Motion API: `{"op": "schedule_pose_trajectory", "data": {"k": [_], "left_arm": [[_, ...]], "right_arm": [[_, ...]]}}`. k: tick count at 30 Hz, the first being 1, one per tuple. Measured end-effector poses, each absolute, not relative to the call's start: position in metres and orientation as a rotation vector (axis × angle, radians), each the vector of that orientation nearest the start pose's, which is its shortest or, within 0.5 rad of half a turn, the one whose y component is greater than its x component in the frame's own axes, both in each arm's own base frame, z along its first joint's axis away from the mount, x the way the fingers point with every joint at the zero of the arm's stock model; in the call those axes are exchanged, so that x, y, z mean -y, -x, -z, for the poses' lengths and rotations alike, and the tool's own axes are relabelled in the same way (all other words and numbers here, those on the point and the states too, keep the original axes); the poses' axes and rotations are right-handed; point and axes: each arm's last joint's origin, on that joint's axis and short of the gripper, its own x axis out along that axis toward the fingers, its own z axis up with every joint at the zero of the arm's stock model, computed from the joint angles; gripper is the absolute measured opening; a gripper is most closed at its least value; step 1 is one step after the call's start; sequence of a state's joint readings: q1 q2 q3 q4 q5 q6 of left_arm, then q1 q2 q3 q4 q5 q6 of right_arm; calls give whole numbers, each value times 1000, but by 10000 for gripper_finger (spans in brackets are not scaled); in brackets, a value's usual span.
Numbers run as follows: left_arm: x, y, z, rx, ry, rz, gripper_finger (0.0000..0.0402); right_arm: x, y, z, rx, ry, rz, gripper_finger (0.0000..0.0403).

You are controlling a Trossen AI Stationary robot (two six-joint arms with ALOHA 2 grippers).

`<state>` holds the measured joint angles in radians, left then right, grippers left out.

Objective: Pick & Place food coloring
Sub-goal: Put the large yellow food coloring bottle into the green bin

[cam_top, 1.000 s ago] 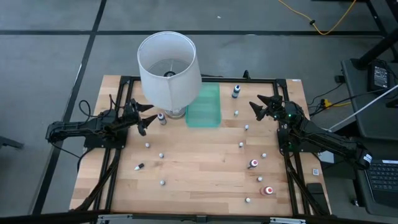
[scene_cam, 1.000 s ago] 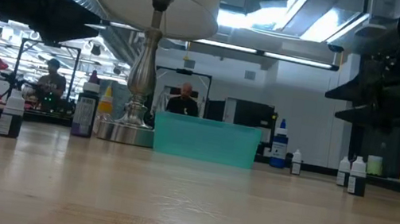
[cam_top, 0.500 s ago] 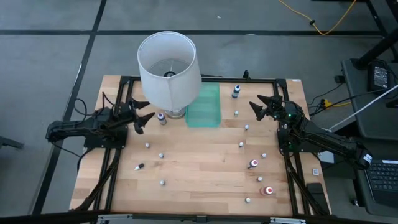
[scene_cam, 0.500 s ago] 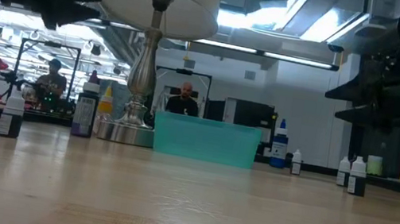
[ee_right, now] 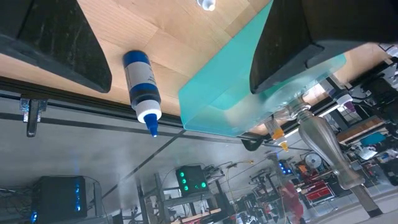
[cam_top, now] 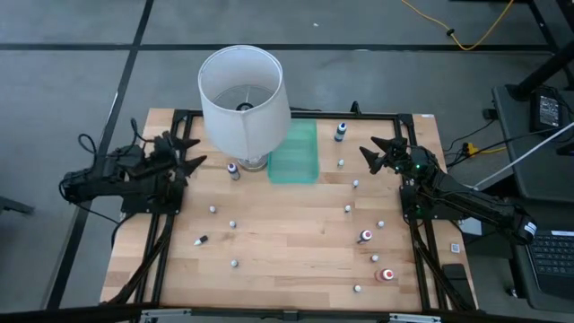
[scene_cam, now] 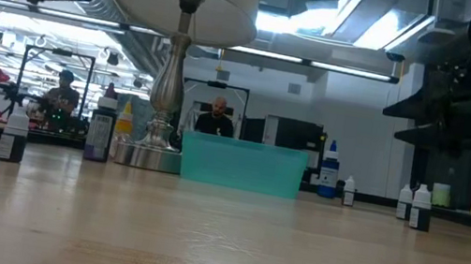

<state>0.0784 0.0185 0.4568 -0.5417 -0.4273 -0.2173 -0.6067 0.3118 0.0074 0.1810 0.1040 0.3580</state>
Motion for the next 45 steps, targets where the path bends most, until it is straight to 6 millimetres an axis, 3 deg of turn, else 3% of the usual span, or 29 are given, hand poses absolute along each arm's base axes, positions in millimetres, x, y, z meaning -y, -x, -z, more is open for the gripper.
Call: {"op": "schedule_pose_trajectory", "data": {"k": [4,10,23,34,45], "left_arm": [[-15,-38,-272,-7,306,-515,301],[-15,-35,-293,-94,386,-546,286],[-18,-45,-349,-239,498,-702,271],[-20,-42,-404,-211,525,-785,271],[-25,-45,-424,-245,460,-1041,271]], "right_arm": [[69,-94,-156,6,-374,724,382],[69,-94,-156,6,-374,724,382],[69,-94,-156,6,-374,724,382],[69,-94,-156,6,-374,724,382],[69,-94,-156,6,-374,724,382]]}}
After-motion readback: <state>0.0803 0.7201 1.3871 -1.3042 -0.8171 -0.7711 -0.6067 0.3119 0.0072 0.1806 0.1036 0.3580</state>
